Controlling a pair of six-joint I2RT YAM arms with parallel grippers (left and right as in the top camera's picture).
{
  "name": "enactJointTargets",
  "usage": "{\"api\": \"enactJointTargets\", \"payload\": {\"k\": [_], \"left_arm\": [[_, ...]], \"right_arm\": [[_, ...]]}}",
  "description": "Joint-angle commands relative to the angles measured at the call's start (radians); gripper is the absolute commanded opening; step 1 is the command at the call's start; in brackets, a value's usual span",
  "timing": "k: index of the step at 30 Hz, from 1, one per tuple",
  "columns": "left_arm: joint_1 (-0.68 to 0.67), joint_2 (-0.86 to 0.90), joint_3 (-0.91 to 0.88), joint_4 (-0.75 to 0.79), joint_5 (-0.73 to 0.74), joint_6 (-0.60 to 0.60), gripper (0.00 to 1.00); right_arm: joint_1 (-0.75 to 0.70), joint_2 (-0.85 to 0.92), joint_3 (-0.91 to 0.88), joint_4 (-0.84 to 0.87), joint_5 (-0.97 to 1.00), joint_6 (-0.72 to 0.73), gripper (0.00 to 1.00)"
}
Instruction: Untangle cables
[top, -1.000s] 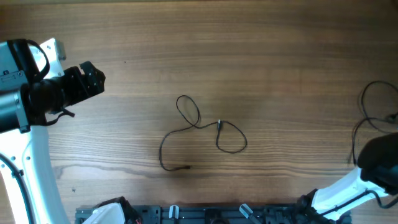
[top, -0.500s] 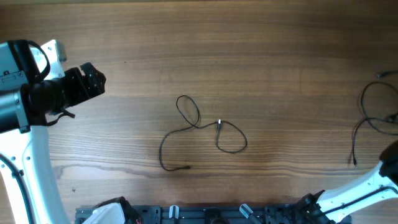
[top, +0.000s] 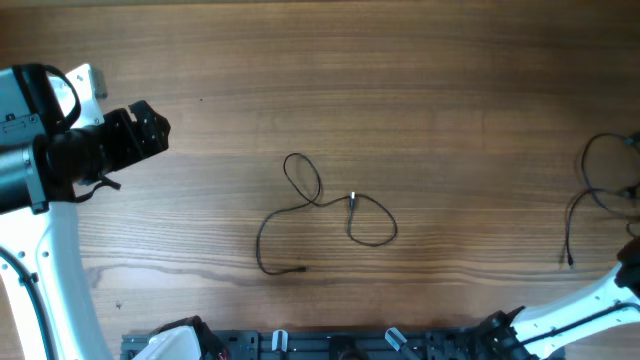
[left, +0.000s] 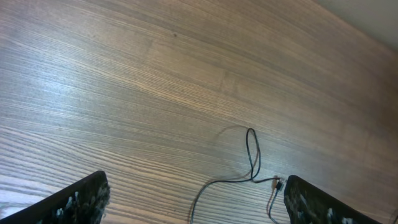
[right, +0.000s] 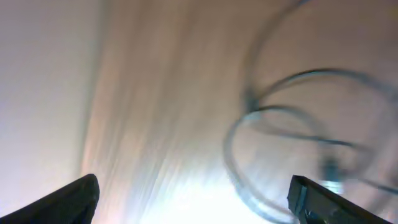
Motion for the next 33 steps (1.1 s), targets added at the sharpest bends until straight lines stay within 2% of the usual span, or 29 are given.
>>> {"api": "enactJointTargets", "payload": {"k": [1,3,6,10,13,15,17,18,20,21,25,26,29,31,33], "left_arm": [[-0.001,0.002,0.003,0.000,0.016,0.012,0.93],[-0.001,0.002,0.003,0.000,0.016,0.012,0.93],[-0.001,0.002,0.003,-0.005,0.016,0.013,0.95],[-0.001,0.002,0.003,-0.007,0.016,0.013,0.95],[-0.001,0.002,0.003,-0.021,0.016,0.067,0.95],[-0.001,0.002,0.003,-0.039,0.016,0.087,0.95],[-0.001,0.002,0.003,-0.039,0.016,0.091,0.95],[-0.001,0.002,0.003,-0.030,0.015,0.093,0.95],[-0.001,0.002,0.003,-0.014,0.016,0.121,0.95],[-0.001,0.002,0.003,-0.002,0.015,0.133,0.95],[-0.001,0.002,0.003,0.009,0.016,0.143,0.96],[-0.001,0.002,0.003,0.008,0.016,0.143,0.96],[-0.001,0.002,0.003,0.009,0.016,0.142,0.96],[-0.001,0.002,0.003,0.009,0.016,0.142,0.96],[-0.001,0.002,0.003,0.008,0.016,0.142,0.96]], "right_arm": [[0.148,0.019,-0.002,-0.054,-0.256,-0.387,1.00],[0.254,0.019,-0.002,-0.127,-0.245,-0.489,1.00],[0.475,0.021,-0.002,-0.325,-0.119,-0.610,0.99],[0.759,0.031,-0.003,-0.570,0.024,-0.590,0.99],[1.000,0.031,-0.003,-0.621,0.218,-0.519,1.00],[1.123,0.031,-0.003,-0.621,0.284,-0.545,1.00],[1.245,0.031,-0.003,-0.601,0.278,-0.631,1.00],[1.344,0.031,-0.003,-0.574,0.205,-0.773,1.00],[1.448,0.032,-0.003,-0.565,0.044,-1.041,1.00],[1.498,0.032,-0.003,-0.529,0.034,-1.085,1.00],[1.580,0.060,-0.003,-0.379,0.037,-1.030,1.00],[1.585,0.079,-0.005,-0.340,0.095,-0.932,1.00],[1.586,0.117,-0.050,-0.192,0.360,-0.483,0.99],[1.586,0.117,-0.172,-0.086,0.388,-0.270,1.00],[1.586,0.117,-0.253,-0.027,0.388,-0.132,1.00]]}}
